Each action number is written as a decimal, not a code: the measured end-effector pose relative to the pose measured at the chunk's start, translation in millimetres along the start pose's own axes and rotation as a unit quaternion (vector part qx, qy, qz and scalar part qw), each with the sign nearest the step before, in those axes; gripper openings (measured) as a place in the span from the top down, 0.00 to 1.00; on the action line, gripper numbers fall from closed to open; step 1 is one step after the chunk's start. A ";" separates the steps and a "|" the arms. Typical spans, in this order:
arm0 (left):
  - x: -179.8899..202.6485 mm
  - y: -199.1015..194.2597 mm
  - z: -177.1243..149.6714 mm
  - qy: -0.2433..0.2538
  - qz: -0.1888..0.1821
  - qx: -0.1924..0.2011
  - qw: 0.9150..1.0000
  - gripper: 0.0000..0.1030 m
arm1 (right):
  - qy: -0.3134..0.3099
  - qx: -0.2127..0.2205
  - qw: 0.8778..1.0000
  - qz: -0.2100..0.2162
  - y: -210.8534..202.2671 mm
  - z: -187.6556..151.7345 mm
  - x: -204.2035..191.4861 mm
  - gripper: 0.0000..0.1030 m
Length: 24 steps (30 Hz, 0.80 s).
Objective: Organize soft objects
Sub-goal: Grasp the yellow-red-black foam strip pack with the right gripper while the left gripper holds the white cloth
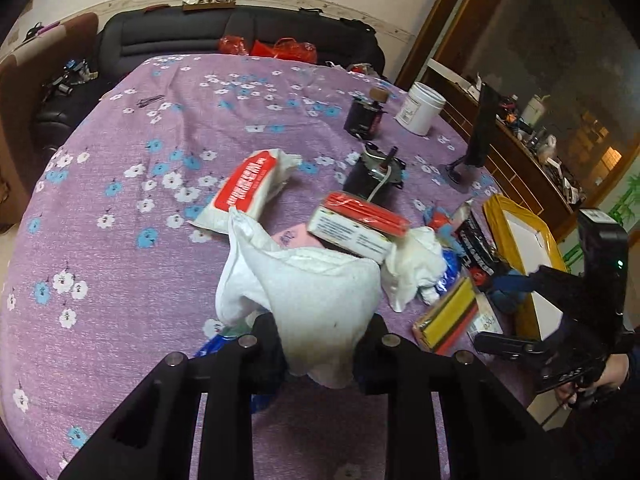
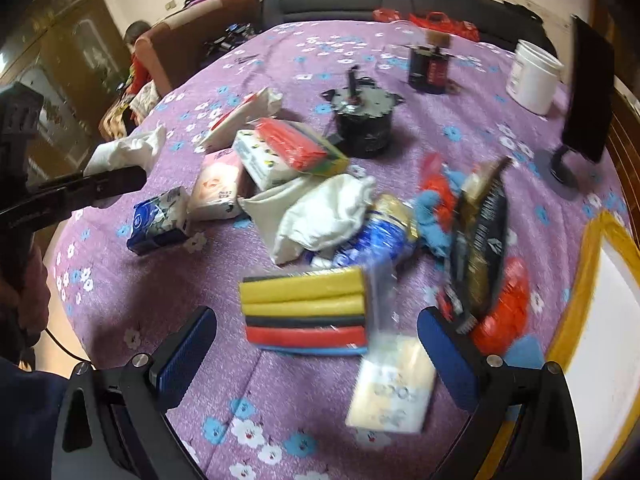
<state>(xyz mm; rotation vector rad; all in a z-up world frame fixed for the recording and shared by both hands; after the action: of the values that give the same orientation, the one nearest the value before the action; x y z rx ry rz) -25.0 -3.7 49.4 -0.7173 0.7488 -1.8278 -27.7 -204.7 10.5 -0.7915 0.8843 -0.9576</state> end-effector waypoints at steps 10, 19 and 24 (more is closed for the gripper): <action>6.2 -1.7 -3.4 0.015 0.004 -0.001 1.000 0.77 | -0.010 -0.092 0.992 0.087 31.1 -12.0 -25.7 0.01; -6.5 -5.4 -6.1 -0.001 0.013 0.000 1.000 0.77 | -0.091 -0.113 0.983 0.111 18.0 -14.1 -39.8 0.01; -7.6 -9.4 -7.1 -0.002 0.015 0.004 1.000 0.77 | -0.196 -0.156 0.960 0.123 32.1 -31.9 -78.9 0.01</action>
<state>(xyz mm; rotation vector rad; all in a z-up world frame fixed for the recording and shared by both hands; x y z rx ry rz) -33.2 7.6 51.0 -0.7002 0.7467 -1.8009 -69.1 -126.2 -9.6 -1.0677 0.7694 -0.4228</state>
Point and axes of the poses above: each gripper's, at about its wrist camera, not at the fingertips, and y roughly the way its jaws point, x to its right, z to its top, the point moved 4 cm from there along y, roughly the way its jaws point, and after that the axes turned 14 degrees about y, right-handed, at the moved point
